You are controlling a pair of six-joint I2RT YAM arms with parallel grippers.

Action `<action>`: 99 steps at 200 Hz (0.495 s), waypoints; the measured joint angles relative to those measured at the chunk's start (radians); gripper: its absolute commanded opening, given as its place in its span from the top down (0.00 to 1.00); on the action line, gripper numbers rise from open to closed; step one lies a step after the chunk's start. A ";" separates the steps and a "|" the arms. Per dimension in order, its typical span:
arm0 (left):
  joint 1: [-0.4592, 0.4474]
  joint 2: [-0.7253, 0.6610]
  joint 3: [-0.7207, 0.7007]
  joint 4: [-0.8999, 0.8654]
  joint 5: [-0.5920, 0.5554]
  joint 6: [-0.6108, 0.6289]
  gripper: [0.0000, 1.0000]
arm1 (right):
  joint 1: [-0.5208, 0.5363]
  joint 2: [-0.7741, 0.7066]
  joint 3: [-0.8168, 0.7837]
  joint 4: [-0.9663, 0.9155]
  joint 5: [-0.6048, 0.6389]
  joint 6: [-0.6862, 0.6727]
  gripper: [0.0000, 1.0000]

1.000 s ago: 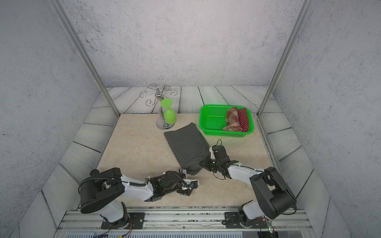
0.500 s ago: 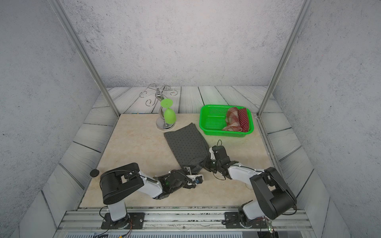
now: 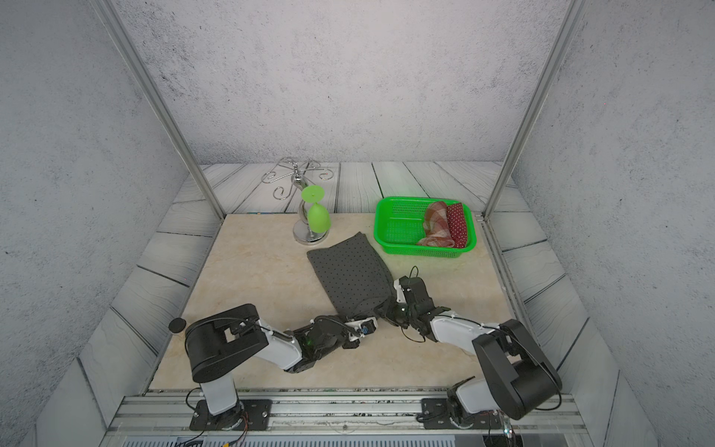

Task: Roll up the skirts
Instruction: Roll the skirt at the center of the board.

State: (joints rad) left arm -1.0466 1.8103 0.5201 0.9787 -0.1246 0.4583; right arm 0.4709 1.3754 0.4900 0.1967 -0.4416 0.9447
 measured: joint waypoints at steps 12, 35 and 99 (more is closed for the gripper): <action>0.030 -0.013 -0.004 -0.013 0.033 -0.068 1.00 | 0.001 -0.047 -0.026 0.000 0.006 -0.007 0.42; 0.096 -0.013 -0.004 -0.034 0.103 -0.206 1.00 | 0.001 -0.139 -0.066 -0.010 0.014 -0.022 0.26; 0.275 0.081 0.047 0.013 0.443 -0.610 1.00 | 0.001 -0.257 -0.097 -0.012 0.025 -0.035 0.17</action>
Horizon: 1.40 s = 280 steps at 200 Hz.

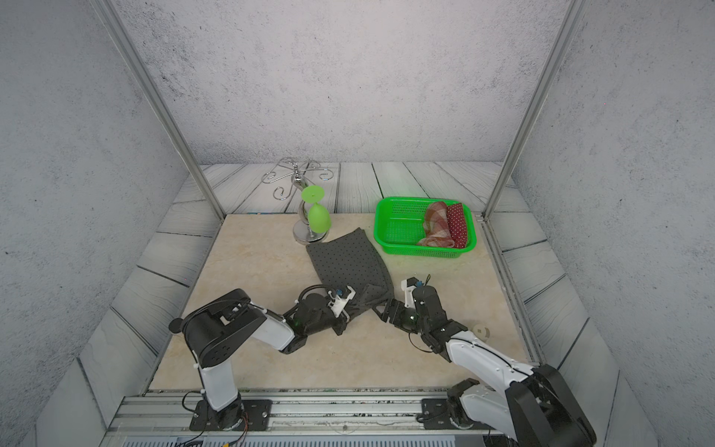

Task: Roll up the skirts
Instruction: Roll the skirt at the center of the board.

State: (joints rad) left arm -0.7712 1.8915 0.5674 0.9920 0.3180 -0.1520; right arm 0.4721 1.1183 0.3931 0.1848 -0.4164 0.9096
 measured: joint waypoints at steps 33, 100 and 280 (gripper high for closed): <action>0.087 0.107 0.133 -0.021 0.246 -0.180 1.00 | 0.000 0.093 0.001 0.060 -0.004 0.011 0.16; 0.130 0.180 0.253 -0.123 0.499 -0.343 1.00 | 0.000 0.306 0.102 0.141 0.000 0.040 0.16; 0.193 0.314 0.308 0.090 0.699 -0.577 0.93 | -0.004 0.520 0.259 0.160 0.017 0.035 1.00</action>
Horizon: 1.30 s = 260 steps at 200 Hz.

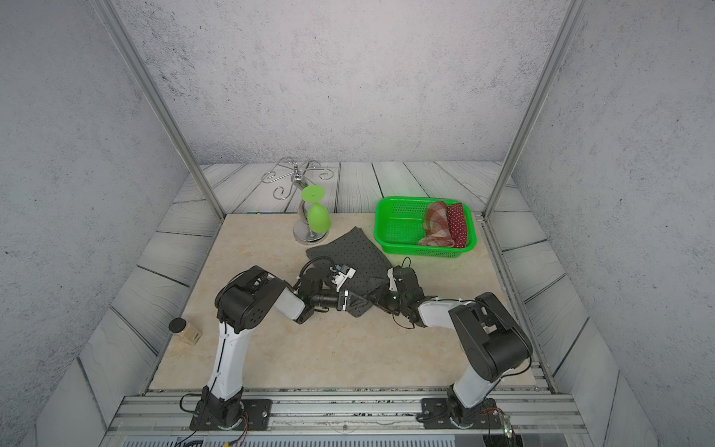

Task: Roll up the skirts
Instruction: Roll the skirt at the center of the board.

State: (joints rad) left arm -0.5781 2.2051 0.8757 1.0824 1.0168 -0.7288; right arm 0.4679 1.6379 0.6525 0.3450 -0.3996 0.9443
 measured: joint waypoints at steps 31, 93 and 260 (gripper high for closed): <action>0.005 -0.034 -0.035 -0.011 -0.018 0.042 0.34 | -0.012 0.035 0.013 -0.005 -0.009 -0.006 1.00; -0.149 -0.615 -0.199 -0.509 -0.448 0.578 0.23 | -0.019 0.032 -0.001 -0.019 -0.008 -0.025 1.00; -0.500 -0.465 -0.320 -0.364 -1.104 1.411 0.25 | -0.020 -0.076 -0.069 -0.087 -0.068 -0.024 1.00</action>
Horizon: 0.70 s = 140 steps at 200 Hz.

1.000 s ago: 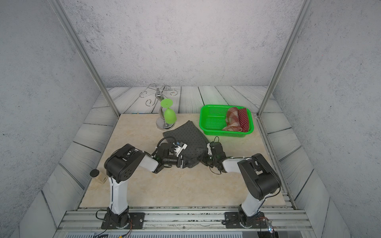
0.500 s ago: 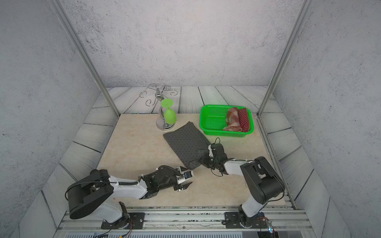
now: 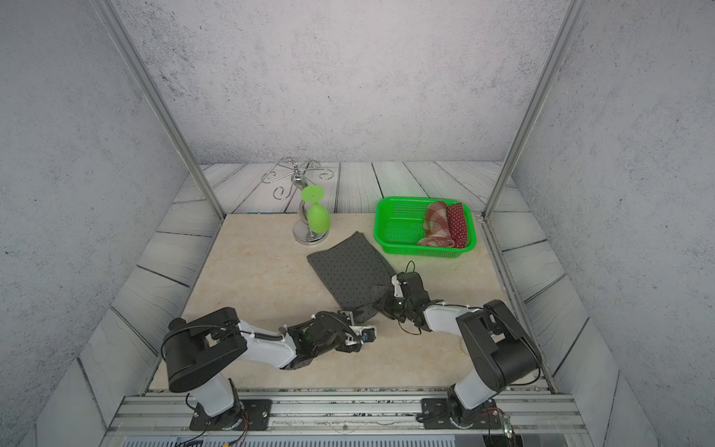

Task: Roll up the skirts
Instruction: Roll the skirt at the center of the board.

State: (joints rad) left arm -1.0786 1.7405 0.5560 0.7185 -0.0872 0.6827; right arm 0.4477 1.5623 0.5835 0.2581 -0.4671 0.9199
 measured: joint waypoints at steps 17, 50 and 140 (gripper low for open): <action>-0.011 0.040 0.010 0.049 -0.015 0.013 0.26 | 0.000 0.000 0.000 0.000 -0.006 0.004 1.00; -0.017 0.087 0.037 0.096 -0.056 0.033 0.29 | 0.000 -0.004 -0.006 0.005 -0.016 0.014 1.00; -0.008 0.176 0.109 0.127 -0.101 0.054 0.54 | -0.005 -0.101 -0.071 -0.003 -0.010 0.018 1.00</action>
State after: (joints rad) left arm -1.0863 1.9167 0.6655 0.8452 -0.1883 0.7364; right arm 0.4423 1.4616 0.5125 0.2554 -0.4770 0.9379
